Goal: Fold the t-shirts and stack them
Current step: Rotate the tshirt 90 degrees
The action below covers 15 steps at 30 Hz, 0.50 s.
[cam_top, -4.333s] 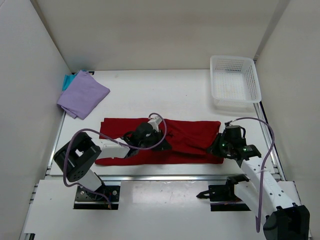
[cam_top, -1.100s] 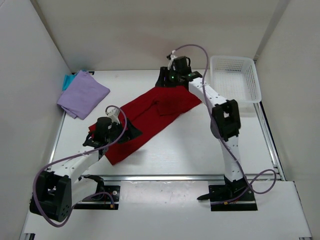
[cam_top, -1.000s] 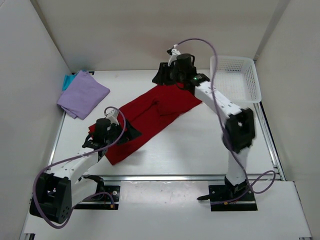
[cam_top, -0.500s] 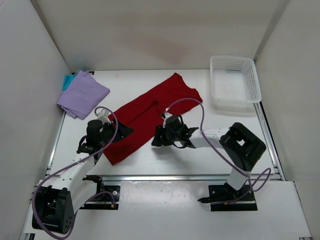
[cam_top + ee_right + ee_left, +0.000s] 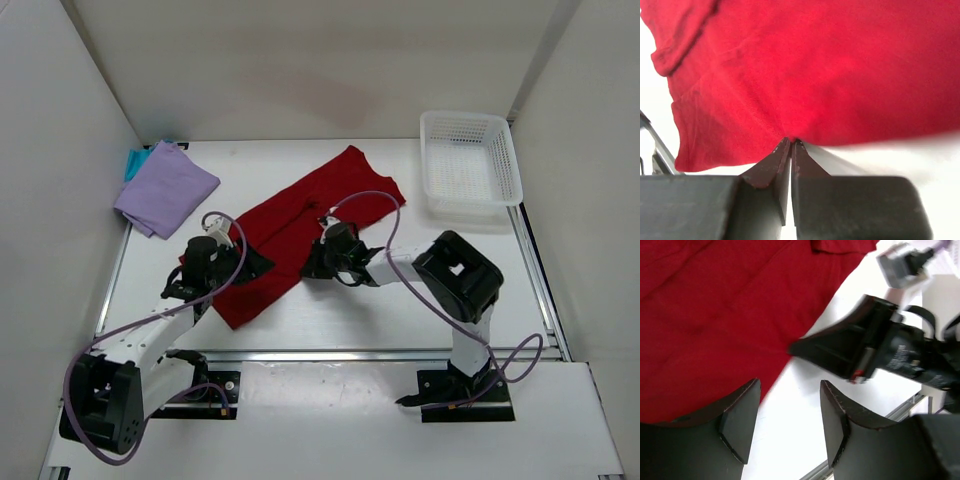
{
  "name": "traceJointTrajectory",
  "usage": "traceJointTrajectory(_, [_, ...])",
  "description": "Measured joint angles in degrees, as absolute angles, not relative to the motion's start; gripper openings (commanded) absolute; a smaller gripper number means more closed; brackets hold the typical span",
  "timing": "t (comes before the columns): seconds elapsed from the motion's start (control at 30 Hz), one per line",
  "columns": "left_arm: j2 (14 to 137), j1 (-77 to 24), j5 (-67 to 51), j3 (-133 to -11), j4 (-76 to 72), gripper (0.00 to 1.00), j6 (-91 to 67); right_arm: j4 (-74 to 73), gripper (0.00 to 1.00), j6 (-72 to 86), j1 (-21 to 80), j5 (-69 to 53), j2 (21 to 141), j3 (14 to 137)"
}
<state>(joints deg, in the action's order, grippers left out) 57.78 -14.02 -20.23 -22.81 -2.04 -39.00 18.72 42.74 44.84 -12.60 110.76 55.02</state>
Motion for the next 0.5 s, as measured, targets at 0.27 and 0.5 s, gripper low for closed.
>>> traceJointTrajectory(0.27, [60.5, -18.5, -17.7, -23.6, -1.0, 0.65, -37.3, 8.3, 0.44, 35.7, 27.0, -19.3, 87.9, 34.2])
traceJointTrajectory(0.5, [61.0, -21.6, -14.0, -23.7, 1.0, 0.69, -35.9, 2.0, 0.6, 31.6, 17.3, -18.9, 76.7, 31.1])
